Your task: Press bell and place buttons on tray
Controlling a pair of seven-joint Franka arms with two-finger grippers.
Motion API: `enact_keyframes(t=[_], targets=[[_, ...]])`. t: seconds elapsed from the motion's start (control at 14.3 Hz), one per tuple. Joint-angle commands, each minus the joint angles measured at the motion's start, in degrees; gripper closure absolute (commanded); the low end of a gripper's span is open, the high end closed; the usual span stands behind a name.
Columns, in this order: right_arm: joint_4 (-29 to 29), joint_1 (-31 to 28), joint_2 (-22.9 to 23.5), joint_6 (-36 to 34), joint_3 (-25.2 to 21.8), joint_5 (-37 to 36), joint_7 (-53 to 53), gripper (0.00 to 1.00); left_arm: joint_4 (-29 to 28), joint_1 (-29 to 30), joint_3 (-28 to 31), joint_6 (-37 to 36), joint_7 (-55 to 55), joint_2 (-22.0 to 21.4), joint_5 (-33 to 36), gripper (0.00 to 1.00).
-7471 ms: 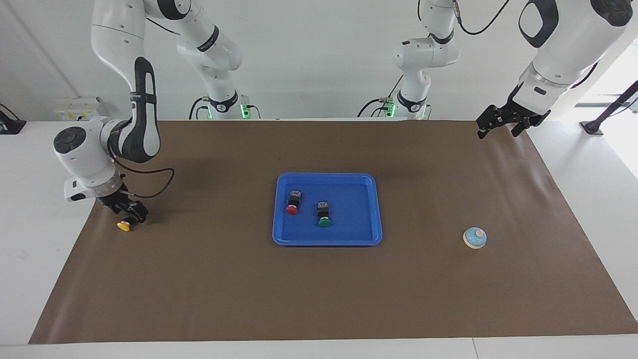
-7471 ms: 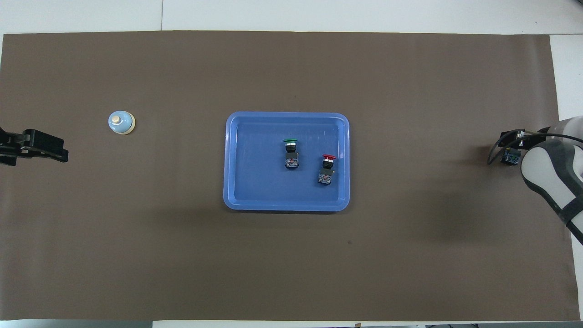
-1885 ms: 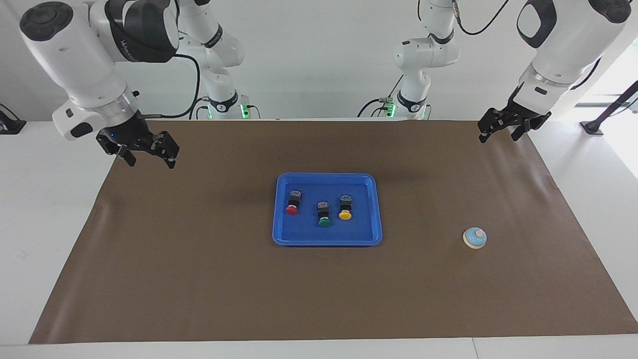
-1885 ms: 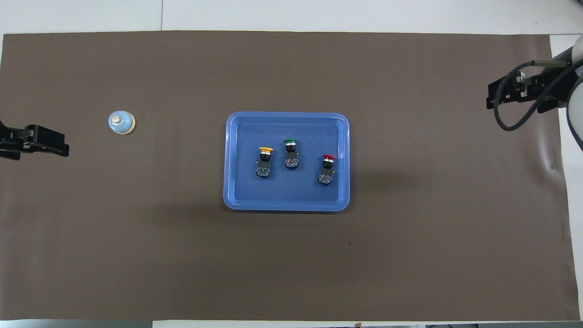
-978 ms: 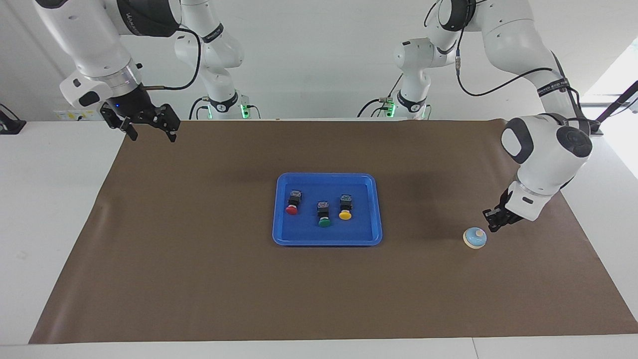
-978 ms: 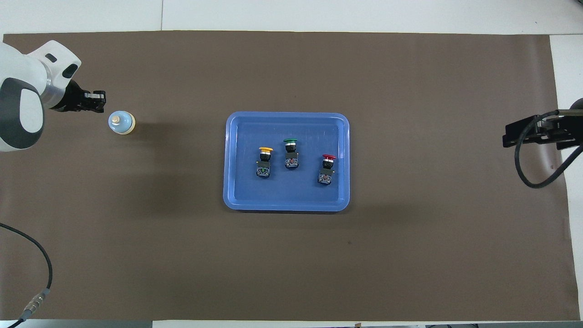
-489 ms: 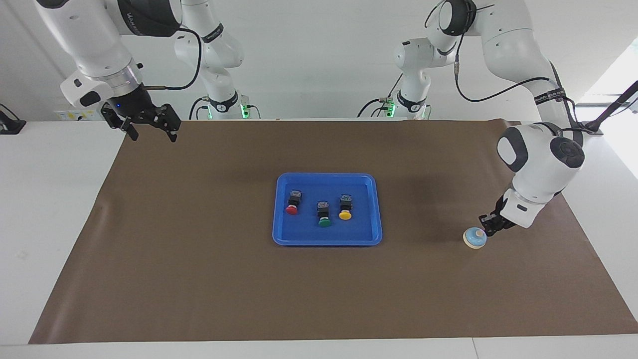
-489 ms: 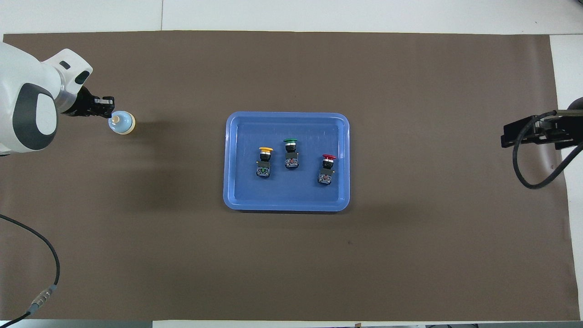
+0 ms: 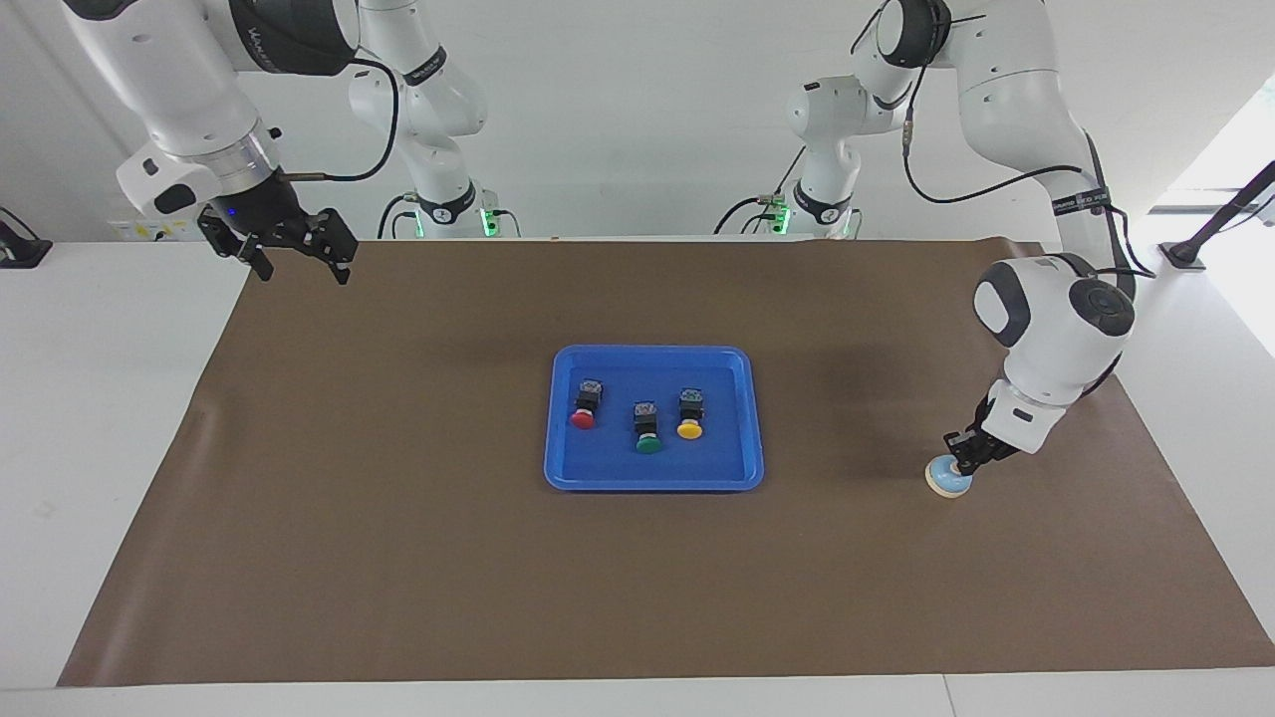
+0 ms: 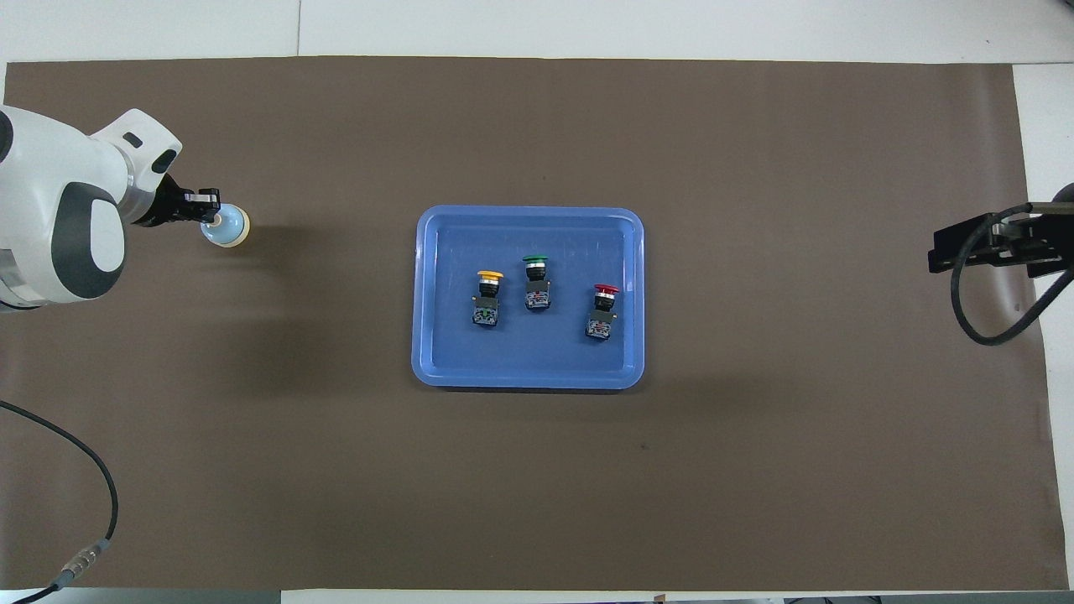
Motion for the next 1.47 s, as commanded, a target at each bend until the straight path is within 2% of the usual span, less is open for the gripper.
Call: enact_keyframes(t=[0.0,0.07,0.21,0.28,0.49,0.56,0.91,1.4], targets=[[-1.38,-0.67,-1.17,0.06,0.64,0.82,-1.39,0.00,-1.15,0.46,-0.03,-0.60,0.70,0.06,1.02,1.00],[-1.38,-0.75,-1.17,0.06,0.64,0.82,-1.39,0.00,0.16,0.46,-0.11,-3.76,0.61,-0.98,1.02,1.00],[-1.38,-0.76,-1.17,0.06,0.64,0.82,-1.30,0.00,1.58,0.46,-0.11,-9.83,0.53,-5.89,0.93,1.00],[-1.38,-0.76,-1.17,0.06,0.64,0.82,-1.30,0.00,1.58,0.46,-0.11,-12.20,0.35,-8.79,0.93,0.95],[-1.38,-0.76,-1.17,0.06,0.64,0.82,-1.39,0.00,1.50,0.19,-0.11,-18.10,0.09,-15.82,0.93,0.27],[-1.38,-0.76,-1.17,0.06,0.64,0.82,-1.39,0.00,1.23,-0.07,-0.11,-19.25,-0.09,-17.93,0.93,0.00],[-1.38,-0.76,-1.17,0.06,0.64,0.82,-1.39,0.00,1.49,-0.16,-0.29,-29.09,-0.18,-25.15,0.49,0.00],[-1.38,-0.76,-1.17,0.06,0.64,0.82,-1.39,0.00,5.00,-0.60,-0.47,-36.91,-0.09,-24.81,0.14,0.00]])
